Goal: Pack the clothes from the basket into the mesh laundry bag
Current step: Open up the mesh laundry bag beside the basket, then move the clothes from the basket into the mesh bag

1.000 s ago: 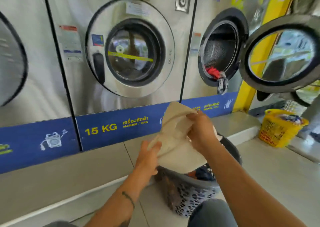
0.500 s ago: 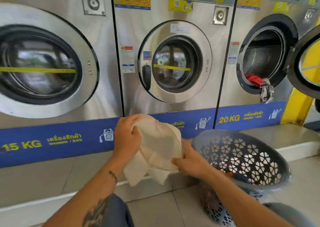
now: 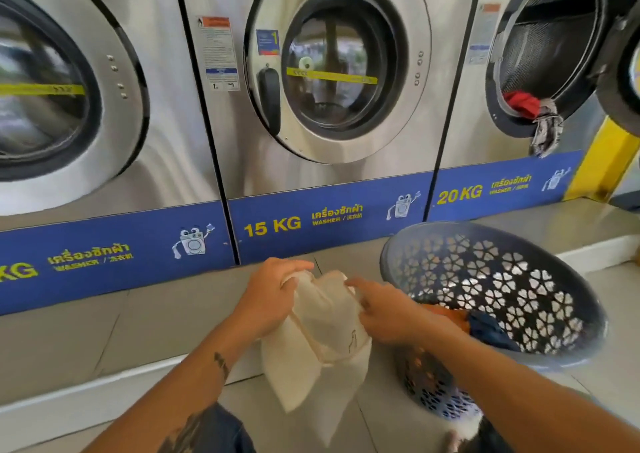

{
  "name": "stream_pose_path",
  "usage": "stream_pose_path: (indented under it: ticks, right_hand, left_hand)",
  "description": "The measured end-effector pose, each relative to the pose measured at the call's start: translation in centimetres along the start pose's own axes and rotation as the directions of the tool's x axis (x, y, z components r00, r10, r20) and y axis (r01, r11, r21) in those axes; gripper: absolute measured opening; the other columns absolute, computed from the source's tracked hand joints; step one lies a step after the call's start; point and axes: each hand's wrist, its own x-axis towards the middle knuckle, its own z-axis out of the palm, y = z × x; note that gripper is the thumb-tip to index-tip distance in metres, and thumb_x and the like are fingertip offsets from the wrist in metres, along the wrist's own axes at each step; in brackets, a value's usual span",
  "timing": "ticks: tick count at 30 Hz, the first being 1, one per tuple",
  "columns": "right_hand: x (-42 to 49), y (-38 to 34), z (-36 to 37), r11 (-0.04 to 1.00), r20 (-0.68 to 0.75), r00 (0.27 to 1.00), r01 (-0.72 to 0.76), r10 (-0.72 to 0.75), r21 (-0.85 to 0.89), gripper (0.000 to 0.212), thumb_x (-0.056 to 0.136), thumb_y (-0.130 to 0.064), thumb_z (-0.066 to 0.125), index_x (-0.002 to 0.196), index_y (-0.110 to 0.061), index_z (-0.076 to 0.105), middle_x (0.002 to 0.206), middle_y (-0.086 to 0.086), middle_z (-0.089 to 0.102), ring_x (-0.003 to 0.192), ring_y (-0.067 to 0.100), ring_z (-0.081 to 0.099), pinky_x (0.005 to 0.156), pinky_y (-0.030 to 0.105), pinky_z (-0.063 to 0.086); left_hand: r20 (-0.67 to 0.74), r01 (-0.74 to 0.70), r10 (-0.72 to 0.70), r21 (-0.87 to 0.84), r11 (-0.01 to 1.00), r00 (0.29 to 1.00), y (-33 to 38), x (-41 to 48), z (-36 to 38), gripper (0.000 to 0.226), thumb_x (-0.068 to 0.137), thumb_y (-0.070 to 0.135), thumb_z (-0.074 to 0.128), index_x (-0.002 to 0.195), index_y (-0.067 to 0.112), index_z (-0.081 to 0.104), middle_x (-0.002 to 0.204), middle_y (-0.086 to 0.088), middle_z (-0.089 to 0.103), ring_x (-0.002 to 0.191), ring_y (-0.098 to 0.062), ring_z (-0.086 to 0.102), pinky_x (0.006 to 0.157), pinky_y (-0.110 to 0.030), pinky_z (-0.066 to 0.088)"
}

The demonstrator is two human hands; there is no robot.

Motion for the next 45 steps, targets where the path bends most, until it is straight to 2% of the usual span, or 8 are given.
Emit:
stream_pose_path:
  ticks: [5,12,17,26,30,35,41,45]
  right_hand:
    - [1.7,5.2,-4.1,1.0,-0.037,0.999,0.007,-0.007,-0.013,0.057,0.089,-0.01,0.059,0.144,-0.025,0.05,0.083,-0.017,0.055,0.098,0.023,0.063,0.092,0.036,0.051]
    - [5.1,13.8,-7.8,0.978,-0.189,0.966,-0.149,0.175,0.145,0.037,0.089,-0.008,0.06,0.123,-0.023,0.064,0.078,-0.001,0.072,0.069,0.006,0.065,0.067,0.024,0.051]
    - [8.7,20.4,-5.0,0.948,0.066,0.948,-0.306,0.312,-0.092,0.053,0.094,-0.026,0.063,0.144,-0.021,0.05,0.14,0.005,0.059,0.122,0.028,0.058,0.095,0.031,0.045]
    - [13.3,25.8,5.7,0.864,0.471,0.757,-0.244,0.453,-0.439,0.12,0.069,-0.062,0.072,0.16,-0.037,-0.001,0.164,0.002,0.031,0.142,0.035,0.041,0.109,0.048,0.042]
    - [13.4,29.1,9.6,0.883,0.585,0.667,-0.283,0.462,-0.375,0.104,0.085,-0.068,0.058,0.142,-0.062,-0.029,0.169,-0.006,0.009,0.152,0.032,0.021,0.119,0.05,0.026]
    - [11.6,25.1,7.7,0.862,0.551,0.678,-0.268,0.487,-0.431,0.059,0.093,-0.033,0.068,0.148,-0.023,0.047,0.148,0.012,0.051,0.136,0.036,0.048,0.112,0.048,0.04]
    - [12.2,21.7,1.4,0.901,0.451,0.799,-0.246,0.398,-0.358,0.025,0.086,-0.022,0.057,0.108,-0.018,0.067,0.105,0.007,0.068,0.098,0.031,0.064,0.086,0.045,0.057]
    - [10.6,19.4,-4.5,0.96,0.229,0.932,-0.273,0.281,-0.065,0.044,0.082,-0.015,0.068,0.125,-0.022,0.06,0.118,0.005,0.062,0.107,0.027,0.059,0.094,0.044,0.051]
  left_hand:
    - [0.025,-0.032,0.034,-0.057,0.998,0.999,2.2,4.3,3.9,0.042,0.093,0.002,0.047,0.105,0.033,0.072,0.111,0.004,0.057,0.106,-0.009,0.051,0.09,-0.019,0.032]
    - [-0.08,0.11,-0.126,-0.179,0.978,0.989,5.3,8.9,9.8,0.034,0.088,0.002,0.049,0.103,0.022,0.074,0.094,0.013,0.062,0.095,-0.007,0.053,0.077,-0.017,0.035]
    - [-0.053,0.132,-0.143,-0.18,0.975,0.988,6.1,11.2,12.6,0.033,0.088,0.003,0.05,0.103,0.021,0.074,0.096,0.008,0.066,0.092,-0.009,0.056,0.08,-0.019,0.037]
    - [0.111,0.16,-0.149,-0.099,0.982,0.983,3.3,13.5,14.1,0.03,0.089,0.009,0.055,0.102,0.028,0.075,0.098,0.01,0.07,0.09,-0.006,0.058,0.064,-0.002,0.036]
    - [0.156,0.123,-0.108,-0.088,0.989,0.982,3.1,13.4,14.1,0.029,0.089,0.01,0.055,0.102,0.026,0.075,0.097,0.012,0.069,0.09,-0.004,0.058,0.064,0.009,0.032]
    - [0.137,0.13,-0.115,-0.107,0.986,0.984,3.4,13.8,13.5,0.03,0.088,0.011,0.055,0.104,0.027,0.075,0.096,0.014,0.067,0.091,-0.003,0.056,0.067,0.006,0.032]
    - [0.063,0.158,-0.152,-0.124,0.98,0.986,3.3,14.0,11.5,0.032,0.088,0.012,0.054,0.107,0.028,0.074,0.113,0.009,0.069,0.109,-0.012,0.059,0.093,-0.022,0.041]
    - [0.044,0.143,-0.139,-0.129,0.981,0.989,3.8,13.4,10.3,0.031,0.088,0.011,0.055,0.109,0.025,0.074,0.115,0.008,0.07,0.111,-0.013,0.059,0.093,-0.022,0.04]
